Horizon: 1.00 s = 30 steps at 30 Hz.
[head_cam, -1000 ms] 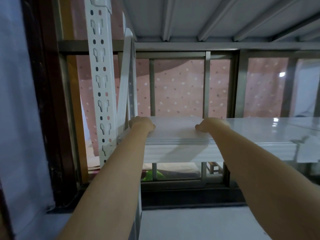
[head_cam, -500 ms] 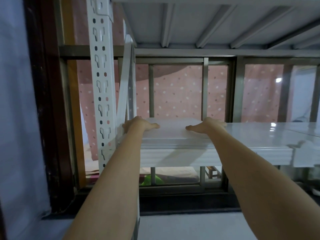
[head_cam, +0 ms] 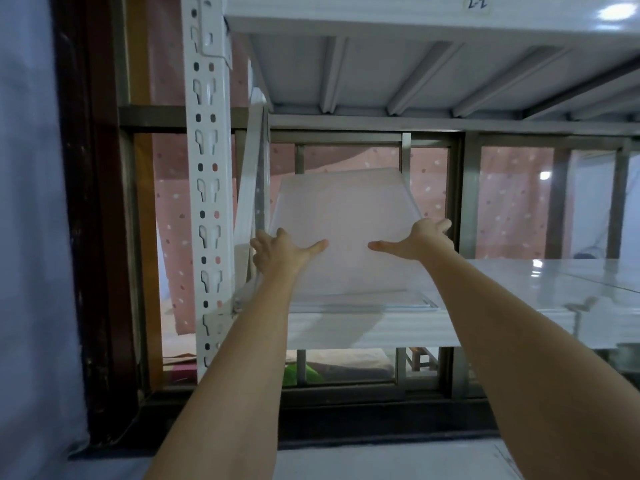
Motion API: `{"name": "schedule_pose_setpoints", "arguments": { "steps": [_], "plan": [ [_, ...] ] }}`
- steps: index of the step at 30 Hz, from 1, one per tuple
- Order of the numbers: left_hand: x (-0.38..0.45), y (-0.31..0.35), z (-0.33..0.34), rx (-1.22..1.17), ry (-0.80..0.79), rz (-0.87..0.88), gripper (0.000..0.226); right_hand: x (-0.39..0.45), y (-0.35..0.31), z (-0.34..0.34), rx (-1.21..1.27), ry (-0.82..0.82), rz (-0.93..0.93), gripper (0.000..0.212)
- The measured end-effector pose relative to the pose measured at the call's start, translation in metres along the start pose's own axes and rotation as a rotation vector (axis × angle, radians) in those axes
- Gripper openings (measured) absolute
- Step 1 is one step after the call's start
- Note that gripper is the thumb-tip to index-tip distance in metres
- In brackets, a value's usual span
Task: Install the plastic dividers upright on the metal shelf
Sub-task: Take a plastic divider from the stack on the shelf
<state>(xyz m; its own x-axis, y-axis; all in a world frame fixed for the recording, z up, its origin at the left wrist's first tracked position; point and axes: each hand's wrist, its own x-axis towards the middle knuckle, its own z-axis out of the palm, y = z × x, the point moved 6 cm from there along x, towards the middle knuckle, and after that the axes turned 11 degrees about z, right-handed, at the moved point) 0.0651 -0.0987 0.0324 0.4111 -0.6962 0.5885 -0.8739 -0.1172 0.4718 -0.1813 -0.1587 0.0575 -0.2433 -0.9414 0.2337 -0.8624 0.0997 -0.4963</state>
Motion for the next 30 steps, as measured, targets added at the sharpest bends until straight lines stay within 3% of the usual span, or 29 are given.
{"name": "schedule_pose_setpoints", "arguments": {
  "steps": [11,17,27,30],
  "plan": [
    [-0.02,0.024,-0.009,-0.01,0.034,0.052,0.104,-0.022,0.033,-0.009,-0.11,0.026,0.044,0.125],
    [-0.04,0.03,-0.021,-0.083,0.013,0.122,0.114,-0.061,0.055,-0.024,-0.087,0.056,0.117,0.135],
    [-0.089,0.051,-0.055,-0.217,-0.063,0.286,0.113,-0.127,0.093,-0.062,-0.062,0.144,0.273,0.15],
    [-0.1,0.068,-0.053,-0.254,-0.07,0.331,0.11,-0.151,0.115,-0.081,-0.073,0.199,0.338,0.135]
  ]
}}
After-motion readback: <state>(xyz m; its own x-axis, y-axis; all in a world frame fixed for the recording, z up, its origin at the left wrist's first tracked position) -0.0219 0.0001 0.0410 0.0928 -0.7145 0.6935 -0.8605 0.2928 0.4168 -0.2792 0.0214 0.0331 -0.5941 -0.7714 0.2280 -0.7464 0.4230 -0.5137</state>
